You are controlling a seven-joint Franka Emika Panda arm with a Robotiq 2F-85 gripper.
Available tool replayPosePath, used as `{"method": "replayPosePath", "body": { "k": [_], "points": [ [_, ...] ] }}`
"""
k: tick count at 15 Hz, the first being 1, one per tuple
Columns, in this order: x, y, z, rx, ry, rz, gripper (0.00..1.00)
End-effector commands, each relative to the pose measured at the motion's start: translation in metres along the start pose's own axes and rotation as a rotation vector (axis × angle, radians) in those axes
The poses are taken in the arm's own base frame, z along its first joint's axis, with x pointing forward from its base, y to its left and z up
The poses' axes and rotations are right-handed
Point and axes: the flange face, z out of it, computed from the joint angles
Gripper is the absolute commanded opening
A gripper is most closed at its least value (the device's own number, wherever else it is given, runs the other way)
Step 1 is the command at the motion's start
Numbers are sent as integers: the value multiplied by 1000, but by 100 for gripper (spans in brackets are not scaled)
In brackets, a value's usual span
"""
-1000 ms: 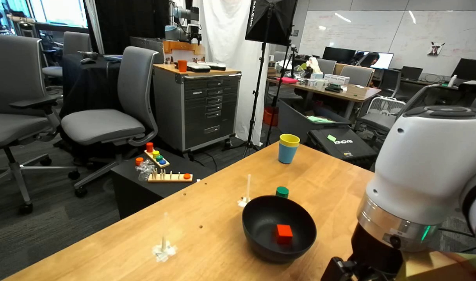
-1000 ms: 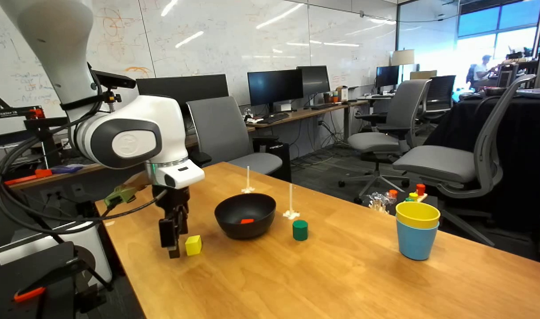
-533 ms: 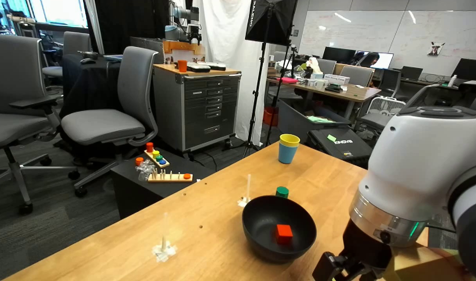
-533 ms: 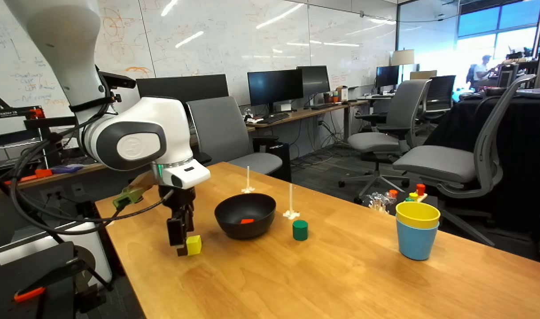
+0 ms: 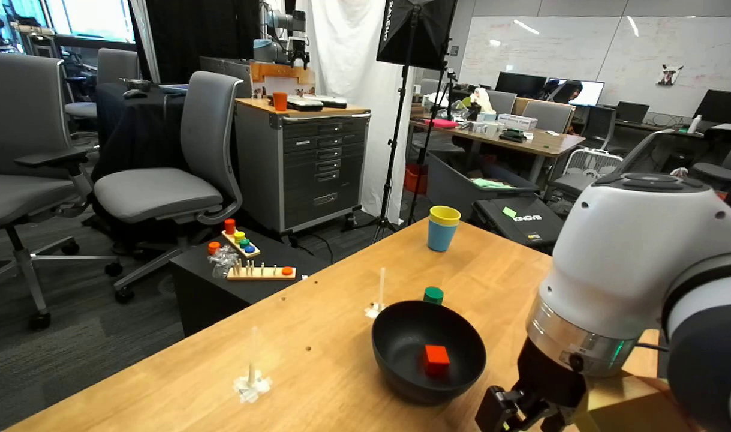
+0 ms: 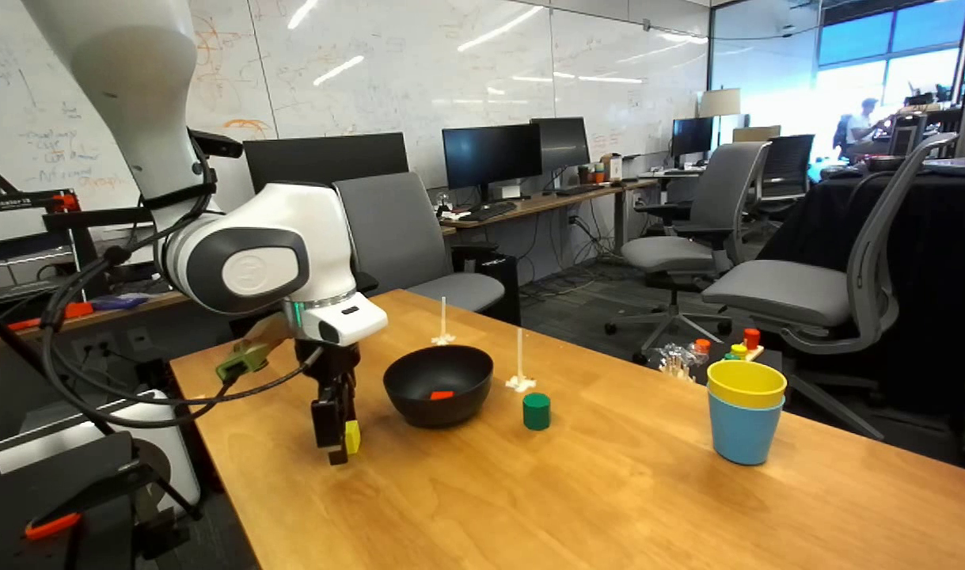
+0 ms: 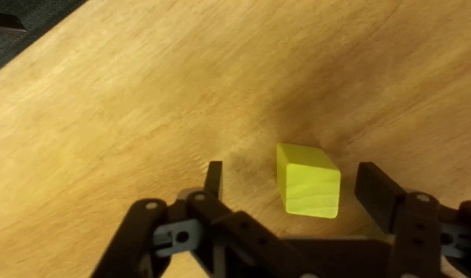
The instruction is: Put the blocks in the bowl beginning with the orange, yellow, then the green one
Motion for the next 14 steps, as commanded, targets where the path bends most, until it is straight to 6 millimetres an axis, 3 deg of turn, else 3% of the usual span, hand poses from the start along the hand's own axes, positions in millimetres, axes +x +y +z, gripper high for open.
{"method": "replayPosePath", "body": {
  "k": [1,8,14],
  "points": [
    [4,-2,6,2,10,-14,58],
    [2,-2,6,-8,-3,-19,8],
    [12,-6,-21,2,39,-25,8]
  ]
}}
